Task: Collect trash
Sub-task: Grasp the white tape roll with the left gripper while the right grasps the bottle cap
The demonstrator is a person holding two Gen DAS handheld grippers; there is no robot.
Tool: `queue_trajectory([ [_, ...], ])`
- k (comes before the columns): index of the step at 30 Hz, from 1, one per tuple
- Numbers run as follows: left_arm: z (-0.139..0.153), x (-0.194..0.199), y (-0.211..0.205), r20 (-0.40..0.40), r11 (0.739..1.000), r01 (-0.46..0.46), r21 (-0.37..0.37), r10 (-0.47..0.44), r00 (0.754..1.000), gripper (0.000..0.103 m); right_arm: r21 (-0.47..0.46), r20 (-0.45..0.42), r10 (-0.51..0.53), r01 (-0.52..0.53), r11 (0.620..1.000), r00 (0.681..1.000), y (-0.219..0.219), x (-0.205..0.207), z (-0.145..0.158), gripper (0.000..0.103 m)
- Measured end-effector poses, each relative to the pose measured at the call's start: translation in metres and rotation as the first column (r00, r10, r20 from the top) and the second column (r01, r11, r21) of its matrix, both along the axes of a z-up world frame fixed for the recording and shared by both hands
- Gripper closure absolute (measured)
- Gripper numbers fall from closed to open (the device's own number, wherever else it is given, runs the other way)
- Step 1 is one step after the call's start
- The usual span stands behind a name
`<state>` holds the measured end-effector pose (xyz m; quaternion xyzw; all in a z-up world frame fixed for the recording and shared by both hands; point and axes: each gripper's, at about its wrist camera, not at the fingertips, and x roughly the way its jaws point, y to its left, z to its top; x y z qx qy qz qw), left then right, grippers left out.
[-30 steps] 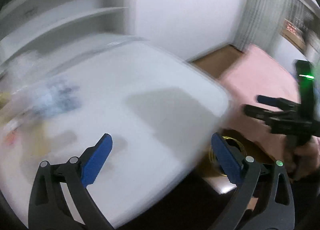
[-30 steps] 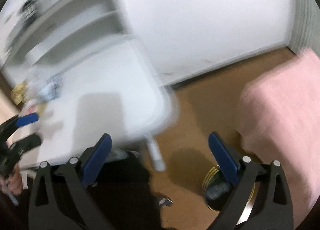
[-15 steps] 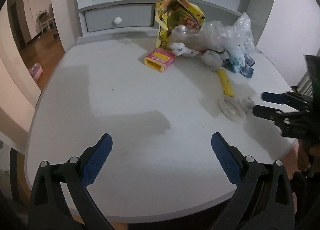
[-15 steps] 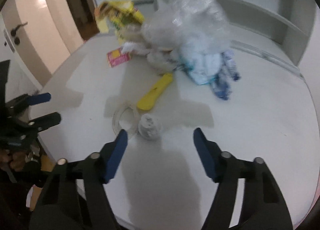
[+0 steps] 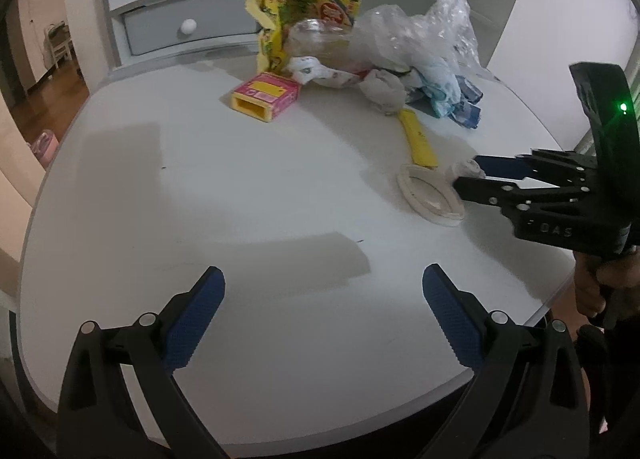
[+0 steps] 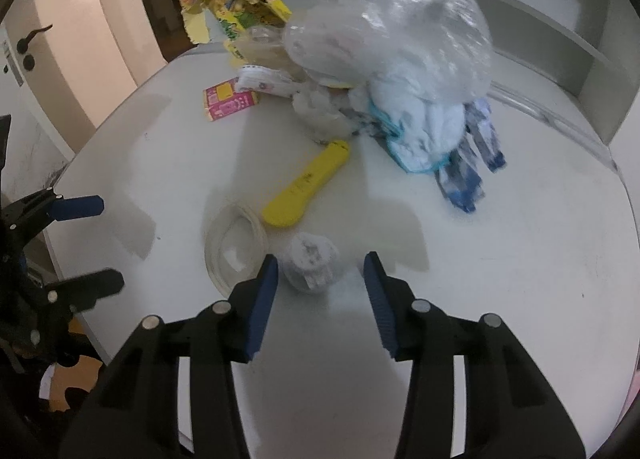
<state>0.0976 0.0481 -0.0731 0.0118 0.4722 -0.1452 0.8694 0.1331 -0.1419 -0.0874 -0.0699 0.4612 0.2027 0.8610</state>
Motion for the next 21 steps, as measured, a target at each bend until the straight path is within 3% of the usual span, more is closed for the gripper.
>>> queue_trajectory([
  [6, 0.001, 0.012, -0.036, 0.003, 0.999, 0.046, 0.017, -0.046, 0.999, 0.007, 0.039, 0.031, -0.063, 0.062, 0.997, 0.998, -0.027, -0.009, 0.015, 0.072],
  [9, -0.001, 0.024, -0.066, 0.014, 0.996, 0.067, 0.061, -0.068, 0.998, 0.007, 0.059, 0.037, -0.118, 0.115, 0.992, 0.992, -0.053, -0.021, 0.023, 0.072],
  [17, -0.012, 0.043, -0.101, 0.012, 0.990, 0.017, 0.143, -0.019, 1.000, 0.011, 0.089, 0.042, -0.249, 0.244, 0.966, 0.968, -0.112, -0.060, 0.025, 0.072],
  [21, -0.004, 0.040, -0.101, 0.040, 0.989, 0.007, 0.150, -0.013, 0.999, 0.058, 0.103, 0.045, -0.308, 0.303, 0.948, 0.950, -0.139, -0.079, 0.025, 0.072],
])
